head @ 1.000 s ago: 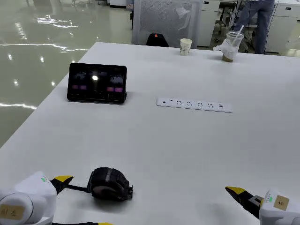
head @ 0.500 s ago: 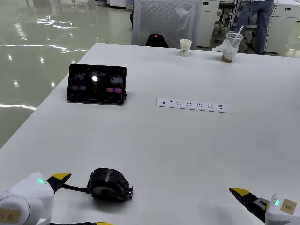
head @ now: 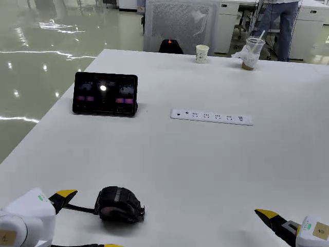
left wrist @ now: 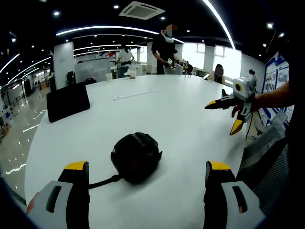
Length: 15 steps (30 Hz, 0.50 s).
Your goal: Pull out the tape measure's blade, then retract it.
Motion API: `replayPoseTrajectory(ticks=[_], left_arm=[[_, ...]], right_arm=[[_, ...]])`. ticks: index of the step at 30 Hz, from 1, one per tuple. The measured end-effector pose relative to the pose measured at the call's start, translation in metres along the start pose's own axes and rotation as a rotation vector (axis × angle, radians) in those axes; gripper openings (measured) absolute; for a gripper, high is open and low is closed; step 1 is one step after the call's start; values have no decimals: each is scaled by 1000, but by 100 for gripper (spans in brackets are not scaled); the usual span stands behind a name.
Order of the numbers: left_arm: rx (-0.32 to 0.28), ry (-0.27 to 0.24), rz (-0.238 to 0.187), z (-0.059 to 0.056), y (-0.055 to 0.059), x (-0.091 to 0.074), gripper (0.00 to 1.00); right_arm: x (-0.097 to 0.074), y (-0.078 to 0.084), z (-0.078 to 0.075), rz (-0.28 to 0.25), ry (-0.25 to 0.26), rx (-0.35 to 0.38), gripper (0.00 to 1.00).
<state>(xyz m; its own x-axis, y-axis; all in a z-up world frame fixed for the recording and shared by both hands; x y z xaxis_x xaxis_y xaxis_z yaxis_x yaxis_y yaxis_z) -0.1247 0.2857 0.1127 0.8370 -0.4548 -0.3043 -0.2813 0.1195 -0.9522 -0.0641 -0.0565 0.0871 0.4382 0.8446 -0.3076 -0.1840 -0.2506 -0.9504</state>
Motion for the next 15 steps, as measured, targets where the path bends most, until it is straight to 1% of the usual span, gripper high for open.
replayPoseTrajectory(ticks=[2, 4, 6, 9, 12, 13, 14, 15], left_arm=[[-18, -1, -3, 1, 0, 0, 99], [-32, 6, -18, 1, -1, -1, 99], [-45, 9, -21, 2, -2, -1, 99], [-34, 12, -11, 3, -1, -1, 99], [-35, 20, -9, 3, -1, -1, 99], [-46, 28, -7, 3, -1, -1, 99], [-46, 30, 1, 3, 0, -1, 98], [-31, 27, 3, 3, 0, -1, 98]], right_arm=[[0, 0, 0, 1, 1, 1, 99], [-1, 0, -1, -1, 3, 2, 99], [-1, 0, -1, -1, 4, 1, 99], [-2, 0, 0, -2, 4, 1, 99], [-2, 0, -1, -1, 4, 0, 99], [-2, 0, -1, -1, 5, 0, 99], [-2, 0, -1, -1, 6, -1, 99], [-2, 0, -1, -2, 6, -1, 99]])
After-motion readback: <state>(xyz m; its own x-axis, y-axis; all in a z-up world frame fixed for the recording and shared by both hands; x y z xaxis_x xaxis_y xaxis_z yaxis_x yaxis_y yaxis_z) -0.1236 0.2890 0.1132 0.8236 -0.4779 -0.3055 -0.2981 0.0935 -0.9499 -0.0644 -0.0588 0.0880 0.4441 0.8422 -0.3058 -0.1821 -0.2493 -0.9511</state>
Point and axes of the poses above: the centre of the closed fingertips' face, and the gripper's own axes: x roughly forward along the fingers, z roughly to its left, y roughly out of its underside, the point moved 9 cm from there along -x, roughly backward along the fingers, and after that the axes turned 13 degrees about -z, right-handed, at the moved point
